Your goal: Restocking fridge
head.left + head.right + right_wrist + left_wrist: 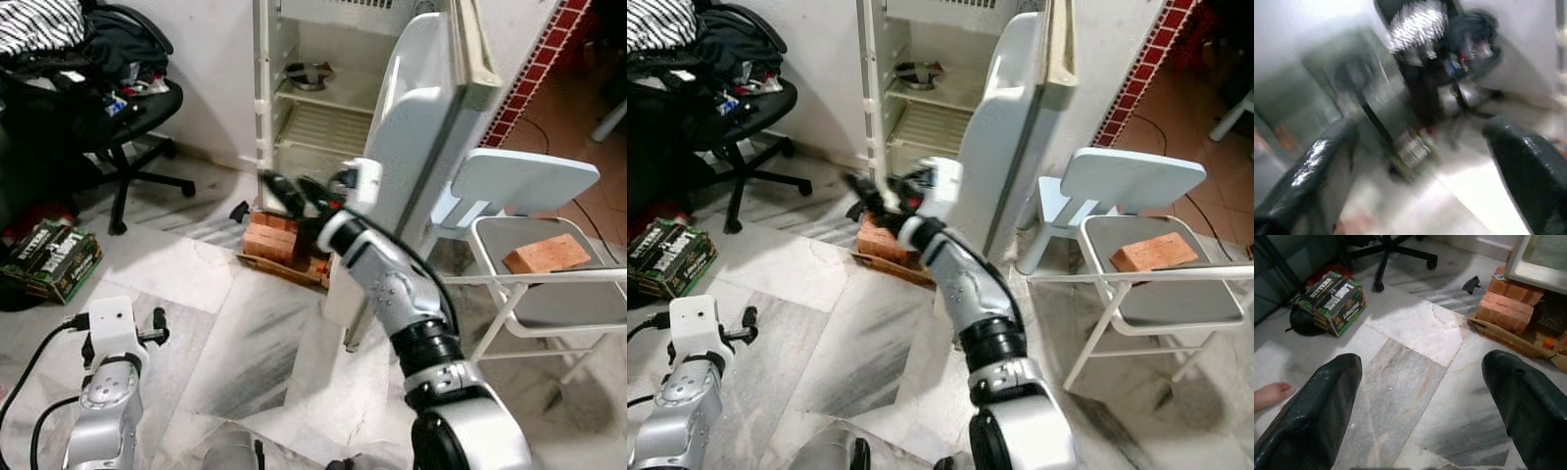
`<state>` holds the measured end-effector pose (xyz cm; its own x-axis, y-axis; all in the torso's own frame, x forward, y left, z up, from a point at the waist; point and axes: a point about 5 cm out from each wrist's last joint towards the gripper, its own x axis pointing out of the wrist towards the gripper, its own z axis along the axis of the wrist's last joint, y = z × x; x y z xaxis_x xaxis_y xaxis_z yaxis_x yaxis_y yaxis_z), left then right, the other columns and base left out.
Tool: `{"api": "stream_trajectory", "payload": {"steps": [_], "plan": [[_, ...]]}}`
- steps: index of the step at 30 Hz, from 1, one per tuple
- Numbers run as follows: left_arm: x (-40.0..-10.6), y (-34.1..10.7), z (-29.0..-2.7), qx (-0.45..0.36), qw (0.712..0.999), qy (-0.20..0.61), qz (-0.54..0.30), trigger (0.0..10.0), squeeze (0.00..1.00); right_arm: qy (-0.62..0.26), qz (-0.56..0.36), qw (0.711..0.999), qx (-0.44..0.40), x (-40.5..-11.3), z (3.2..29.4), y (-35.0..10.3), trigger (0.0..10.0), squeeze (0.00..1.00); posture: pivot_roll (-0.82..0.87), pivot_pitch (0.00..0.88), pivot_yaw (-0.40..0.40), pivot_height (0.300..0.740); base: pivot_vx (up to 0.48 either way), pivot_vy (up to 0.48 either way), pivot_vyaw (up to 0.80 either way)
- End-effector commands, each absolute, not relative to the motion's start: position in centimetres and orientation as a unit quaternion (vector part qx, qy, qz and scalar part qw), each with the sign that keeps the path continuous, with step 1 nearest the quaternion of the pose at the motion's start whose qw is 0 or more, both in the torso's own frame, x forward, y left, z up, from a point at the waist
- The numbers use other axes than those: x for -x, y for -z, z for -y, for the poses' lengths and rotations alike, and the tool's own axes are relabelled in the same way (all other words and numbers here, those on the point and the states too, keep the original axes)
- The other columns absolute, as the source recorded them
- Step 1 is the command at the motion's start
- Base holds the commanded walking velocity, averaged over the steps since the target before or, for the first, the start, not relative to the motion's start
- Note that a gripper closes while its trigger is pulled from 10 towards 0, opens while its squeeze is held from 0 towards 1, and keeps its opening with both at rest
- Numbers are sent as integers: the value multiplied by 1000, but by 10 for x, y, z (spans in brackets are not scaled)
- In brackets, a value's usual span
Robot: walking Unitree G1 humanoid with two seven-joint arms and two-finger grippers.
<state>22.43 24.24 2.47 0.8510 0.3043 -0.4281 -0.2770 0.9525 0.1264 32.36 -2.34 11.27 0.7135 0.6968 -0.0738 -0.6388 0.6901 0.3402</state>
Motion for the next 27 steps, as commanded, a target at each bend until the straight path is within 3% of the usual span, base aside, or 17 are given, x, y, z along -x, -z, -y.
{"api": "stream_trajectory", "payload": {"steps": [1,2,3,6,8,9,16,27], "plan": [[-222,-24,-245,-29,961,-151,-228,10000,0,-315,-163,935,8,-321,54,-72,10000,0,232,0,-66,740,0,0,0],[-222,-24,-245,-29,961,-151,-228,10000,0,-315,-163,935,8,-321,54,-72,10000,0,232,0,-66,740,0,0,0],[-222,-24,-245,-28,961,-151,-229,10000,0,-185,-185,965,-18,-331,95,-63,10000,0,219,0,-68,740,0,0,0],[-222,-22,-244,-28,961,-151,-232,10000,0,-35,-200,979,0,-336,144,-56,10000,0,215,0,-67,740,0,0,0],[-223,-21,-243,-28,961,-150,-233,10000,0,10,-194,981,26,-337,160,-57,10000,0,215,0,-67,740,0,0,0],[-223,-21,-242,-29,961,-148,-233,10000,0,11,-185,983,1,-337,165,-65,10000,0,212,0,-62,740,0,0,0],[-223,-27,-245,-40,966,-138,-216,10000,0,-9,-113,992,-48,-342,149,-88,10000,0,226,0,-64,740,0,0,0],[-232,-41,-232,-47,983,-78,-159,10000,0,-8,-121,990,-68,-314,144,-68,10000,0,206,0,-60,740,22,0,0]]}}
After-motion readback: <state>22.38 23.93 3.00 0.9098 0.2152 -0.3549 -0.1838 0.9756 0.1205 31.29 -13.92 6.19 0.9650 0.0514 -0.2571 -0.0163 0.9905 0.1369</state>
